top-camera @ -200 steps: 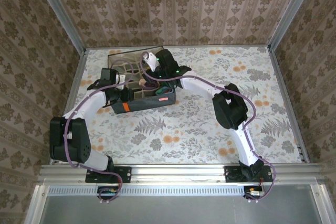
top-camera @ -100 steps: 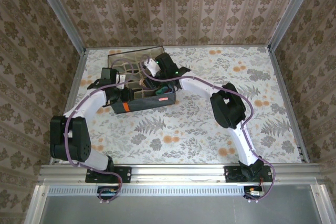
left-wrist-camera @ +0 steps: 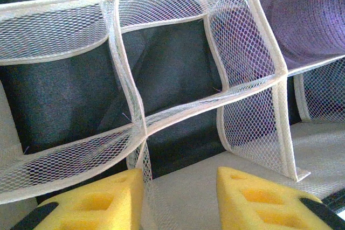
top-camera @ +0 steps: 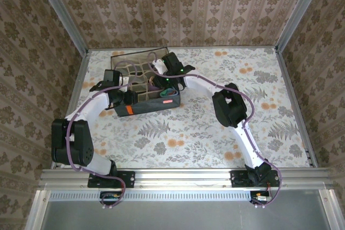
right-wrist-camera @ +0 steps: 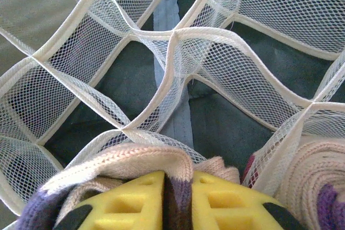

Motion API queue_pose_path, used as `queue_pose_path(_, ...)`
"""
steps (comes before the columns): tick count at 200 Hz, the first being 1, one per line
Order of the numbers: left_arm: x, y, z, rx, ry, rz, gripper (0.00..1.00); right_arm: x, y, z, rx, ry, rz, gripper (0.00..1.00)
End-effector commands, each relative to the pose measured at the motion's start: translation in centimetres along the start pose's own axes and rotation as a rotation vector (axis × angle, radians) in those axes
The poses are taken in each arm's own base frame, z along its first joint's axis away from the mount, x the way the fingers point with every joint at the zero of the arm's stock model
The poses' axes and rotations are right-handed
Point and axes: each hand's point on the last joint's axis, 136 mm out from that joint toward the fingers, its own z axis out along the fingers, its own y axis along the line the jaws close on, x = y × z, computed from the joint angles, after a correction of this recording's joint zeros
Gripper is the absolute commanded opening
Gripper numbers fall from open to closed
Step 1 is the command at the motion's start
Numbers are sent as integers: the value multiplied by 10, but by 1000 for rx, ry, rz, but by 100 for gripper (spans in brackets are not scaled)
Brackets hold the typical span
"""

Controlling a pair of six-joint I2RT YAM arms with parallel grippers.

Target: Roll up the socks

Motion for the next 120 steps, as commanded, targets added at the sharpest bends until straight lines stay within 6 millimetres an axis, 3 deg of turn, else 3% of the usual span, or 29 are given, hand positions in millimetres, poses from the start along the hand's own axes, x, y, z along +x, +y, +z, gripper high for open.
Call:
queue_pose_path(1,-5,0,-3,-1,15,11,39,44,-1,14,-2,156,17,10)
queue_pose_path(13,-10,-1,-7,-1,10,20,39,42,1,12,-4,170,3,12)
queue_pose_path(23,-16,-3,-11,1,0,31,39,36,4,7,-8,164,2,21)
queue_pose_path(58,-50,-16,-41,12,-87,91,46,-14,2,-31,36,71,19,46)
queue_pose_path(87,-78,-27,-74,5,-170,147,51,-64,-2,-75,55,-20,47,50)
queue_pose_path(120,-98,-25,-119,-46,-277,195,56,-94,0,-123,75,-85,51,52)
